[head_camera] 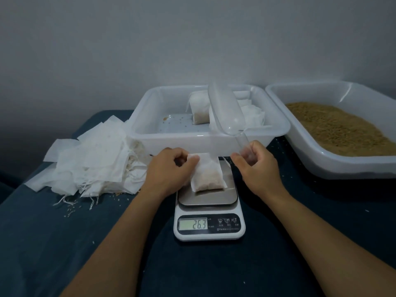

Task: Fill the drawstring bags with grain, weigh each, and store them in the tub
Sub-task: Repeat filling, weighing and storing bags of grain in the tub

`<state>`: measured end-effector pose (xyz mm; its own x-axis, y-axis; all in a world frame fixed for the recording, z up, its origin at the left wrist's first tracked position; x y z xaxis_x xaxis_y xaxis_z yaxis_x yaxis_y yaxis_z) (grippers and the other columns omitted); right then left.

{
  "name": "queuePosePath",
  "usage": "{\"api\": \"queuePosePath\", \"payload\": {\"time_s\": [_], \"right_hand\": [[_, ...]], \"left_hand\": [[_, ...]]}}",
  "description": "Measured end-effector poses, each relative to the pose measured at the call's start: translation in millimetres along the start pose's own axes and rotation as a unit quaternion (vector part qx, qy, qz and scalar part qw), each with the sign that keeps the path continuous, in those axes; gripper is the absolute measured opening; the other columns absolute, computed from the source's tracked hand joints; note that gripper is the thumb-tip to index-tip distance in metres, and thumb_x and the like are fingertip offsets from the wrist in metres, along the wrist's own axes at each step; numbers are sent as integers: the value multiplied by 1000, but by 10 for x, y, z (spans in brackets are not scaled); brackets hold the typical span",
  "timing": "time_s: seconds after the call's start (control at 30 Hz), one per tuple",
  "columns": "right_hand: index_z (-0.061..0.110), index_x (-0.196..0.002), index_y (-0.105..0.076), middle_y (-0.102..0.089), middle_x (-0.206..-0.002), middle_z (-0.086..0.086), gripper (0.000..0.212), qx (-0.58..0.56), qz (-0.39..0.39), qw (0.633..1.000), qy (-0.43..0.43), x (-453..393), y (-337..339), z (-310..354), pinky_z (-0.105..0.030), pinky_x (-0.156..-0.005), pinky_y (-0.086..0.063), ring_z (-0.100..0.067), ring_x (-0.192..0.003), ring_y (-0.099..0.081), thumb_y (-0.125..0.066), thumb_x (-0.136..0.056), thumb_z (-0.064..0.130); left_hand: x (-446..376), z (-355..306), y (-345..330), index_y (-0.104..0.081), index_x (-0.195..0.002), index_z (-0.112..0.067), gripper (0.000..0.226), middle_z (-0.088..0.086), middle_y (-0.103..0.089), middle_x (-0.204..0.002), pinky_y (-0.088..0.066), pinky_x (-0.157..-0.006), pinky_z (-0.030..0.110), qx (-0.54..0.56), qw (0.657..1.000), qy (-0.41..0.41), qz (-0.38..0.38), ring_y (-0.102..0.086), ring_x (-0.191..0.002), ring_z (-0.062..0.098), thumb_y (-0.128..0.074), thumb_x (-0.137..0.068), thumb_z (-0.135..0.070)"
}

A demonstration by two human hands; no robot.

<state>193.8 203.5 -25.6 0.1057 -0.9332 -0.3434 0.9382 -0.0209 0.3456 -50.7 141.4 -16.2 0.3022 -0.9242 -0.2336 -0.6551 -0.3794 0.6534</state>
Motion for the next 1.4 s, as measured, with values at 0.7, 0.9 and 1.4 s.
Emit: {"api": "queuePosePath", "payload": {"time_s": [0.7, 0.9, 1.4], "right_hand": [[26, -70, -44, -46, -58, 10, 39, -64, -53, 996, 43, 23, 190, 155, -16, -50, -38, -4, -52, -41, -74, -93, 30], [35, -68, -43, -45, -57, 13, 40, -64, -66, 995, 47, 17, 243, 198, -16, -48, -36, -4, -52, -39, -74, -94, 32], [23, -76, -53, -50, -61, -4, 30, -63, -49, 997, 19, 41, 237, 196, -24, -44, -39, -7, -49, -42, -74, -92, 37]], "left_hand": [[-705, -1172, 855, -67, -81, -33, 19, -23, -69, -83, -44, -65, 25, -2, 993, -120, -23, -64, -72, 2, -69, -96, -45], [-1230, -925, 500, -65, -92, -29, 13, -9, -69, -93, -59, -77, 37, -85, 993, -79, 34, -68, -85, 16, -62, -101, -38], [-2090, -350, -177, -71, -97, 0, 19, 19, -73, -104, -60, -96, 45, -84, 988, 102, 78, -70, -94, 32, -64, -97, -19]]}}
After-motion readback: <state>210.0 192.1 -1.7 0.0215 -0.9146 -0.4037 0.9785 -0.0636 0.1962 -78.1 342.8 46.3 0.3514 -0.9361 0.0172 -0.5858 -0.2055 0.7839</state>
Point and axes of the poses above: each hand's wrist, its own x-axis away from the middle knuckle, its own y-axis out of the back of the hand, z = x × y, the point moved 7 cm from there along -x, towards the middle knuckle
